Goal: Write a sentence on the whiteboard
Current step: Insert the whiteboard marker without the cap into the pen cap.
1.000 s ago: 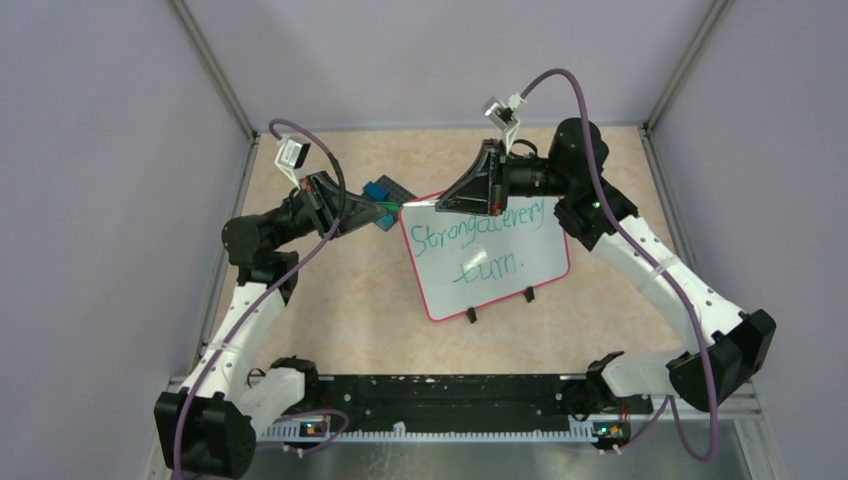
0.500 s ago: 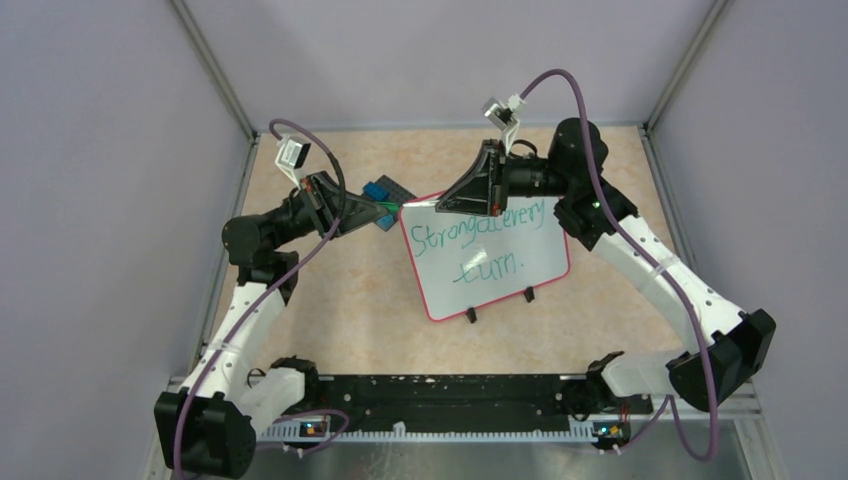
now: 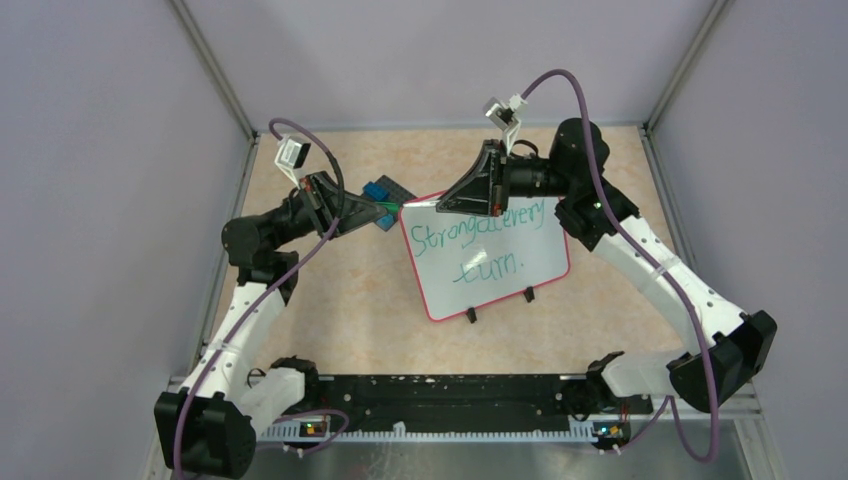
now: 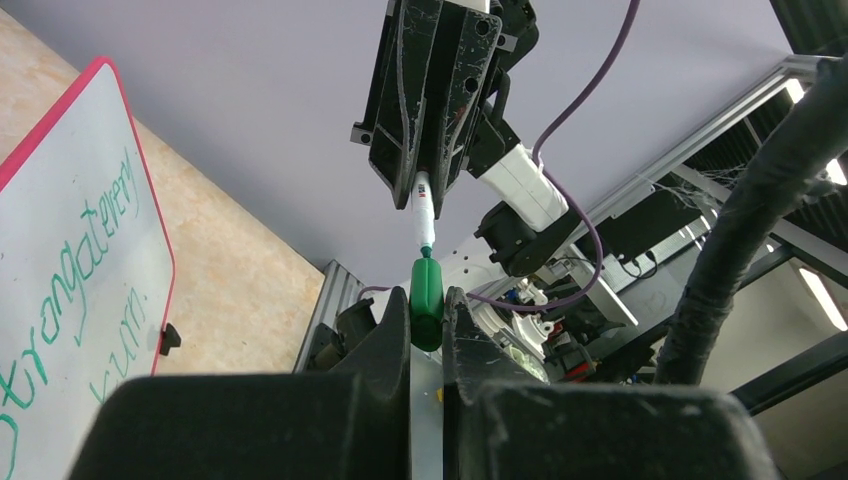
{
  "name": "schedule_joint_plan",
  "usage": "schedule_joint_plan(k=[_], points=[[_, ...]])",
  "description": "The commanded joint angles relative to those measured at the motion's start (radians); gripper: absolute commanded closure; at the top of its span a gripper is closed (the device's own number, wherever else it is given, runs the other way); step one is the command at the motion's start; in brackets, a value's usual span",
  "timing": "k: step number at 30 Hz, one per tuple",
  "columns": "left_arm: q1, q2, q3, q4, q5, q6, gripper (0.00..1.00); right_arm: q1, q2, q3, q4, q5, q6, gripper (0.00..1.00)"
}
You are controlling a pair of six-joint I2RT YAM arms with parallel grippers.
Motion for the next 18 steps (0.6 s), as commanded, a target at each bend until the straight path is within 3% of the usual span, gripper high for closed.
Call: schedule_joint_plan(k=[1, 18], points=[[0.005, -0.014, 0.006, 0.072, -0.006, -0.025, 1.0, -0.005, -0.036, -0.008, 0.01, 0.002, -0.015, 1.0], [-0.002, -0.003, -0.003, 0.041, -0.012, -0.007, 1.0, 0.018, -0.007, 0.003, 0.041, -0.019, 0.013, 1.0]])
